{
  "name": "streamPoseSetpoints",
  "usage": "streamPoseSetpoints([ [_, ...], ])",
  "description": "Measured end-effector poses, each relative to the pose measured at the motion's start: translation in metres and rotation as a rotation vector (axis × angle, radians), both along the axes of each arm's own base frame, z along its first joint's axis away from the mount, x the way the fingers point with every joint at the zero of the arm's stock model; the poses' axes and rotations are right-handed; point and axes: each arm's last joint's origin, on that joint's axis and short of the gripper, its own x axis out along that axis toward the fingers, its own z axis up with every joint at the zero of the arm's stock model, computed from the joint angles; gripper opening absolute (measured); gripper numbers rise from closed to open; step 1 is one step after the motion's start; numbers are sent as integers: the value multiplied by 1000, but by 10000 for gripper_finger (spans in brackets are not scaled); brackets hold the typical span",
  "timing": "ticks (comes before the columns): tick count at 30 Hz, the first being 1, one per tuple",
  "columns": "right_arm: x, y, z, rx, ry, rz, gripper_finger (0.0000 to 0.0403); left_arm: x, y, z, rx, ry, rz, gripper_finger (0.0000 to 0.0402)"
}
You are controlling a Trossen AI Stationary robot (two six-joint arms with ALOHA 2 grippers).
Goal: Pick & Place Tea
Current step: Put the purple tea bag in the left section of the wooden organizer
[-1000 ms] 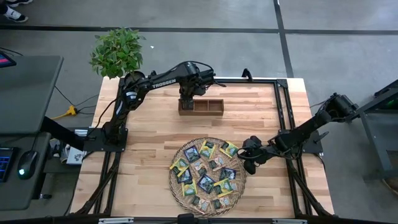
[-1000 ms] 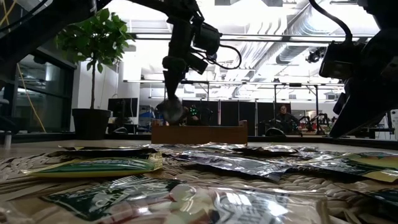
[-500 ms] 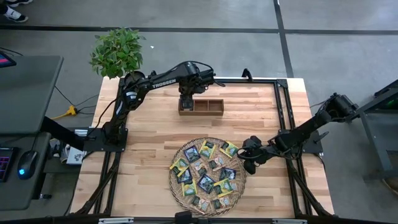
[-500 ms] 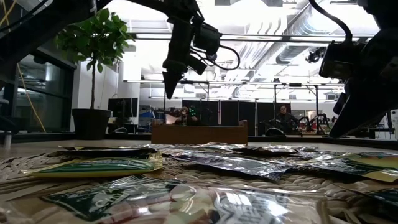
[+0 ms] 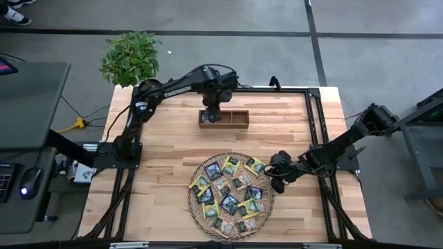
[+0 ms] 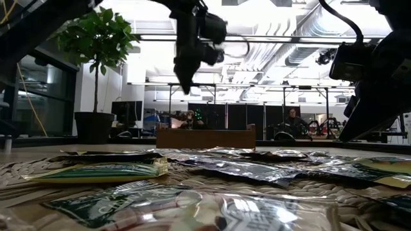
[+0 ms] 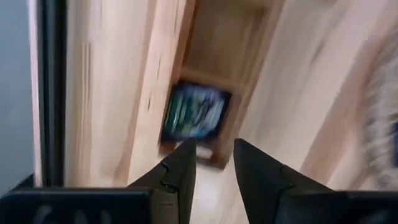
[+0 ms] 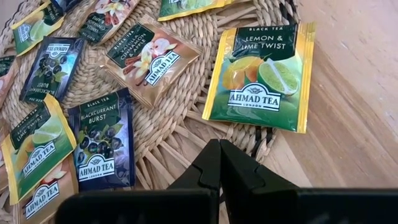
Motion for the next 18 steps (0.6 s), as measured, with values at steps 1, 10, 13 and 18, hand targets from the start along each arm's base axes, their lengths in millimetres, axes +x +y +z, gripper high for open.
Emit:
streamPoseSetpoints([
  [1,0,0,0,0,0,0,0,-1,-1,6,-13,-46,18,100],
  [10,0,0,0,1,0,-1,0,-7,-22,53,-55,-323,60,84],
  [13,0,0,0,-5,0,5,0,-5,-32,62,-42,-374,36,78],
  [18,0,0,0,-10,-3,13,0,-5,-54,62,-106,-385,14,61],
])
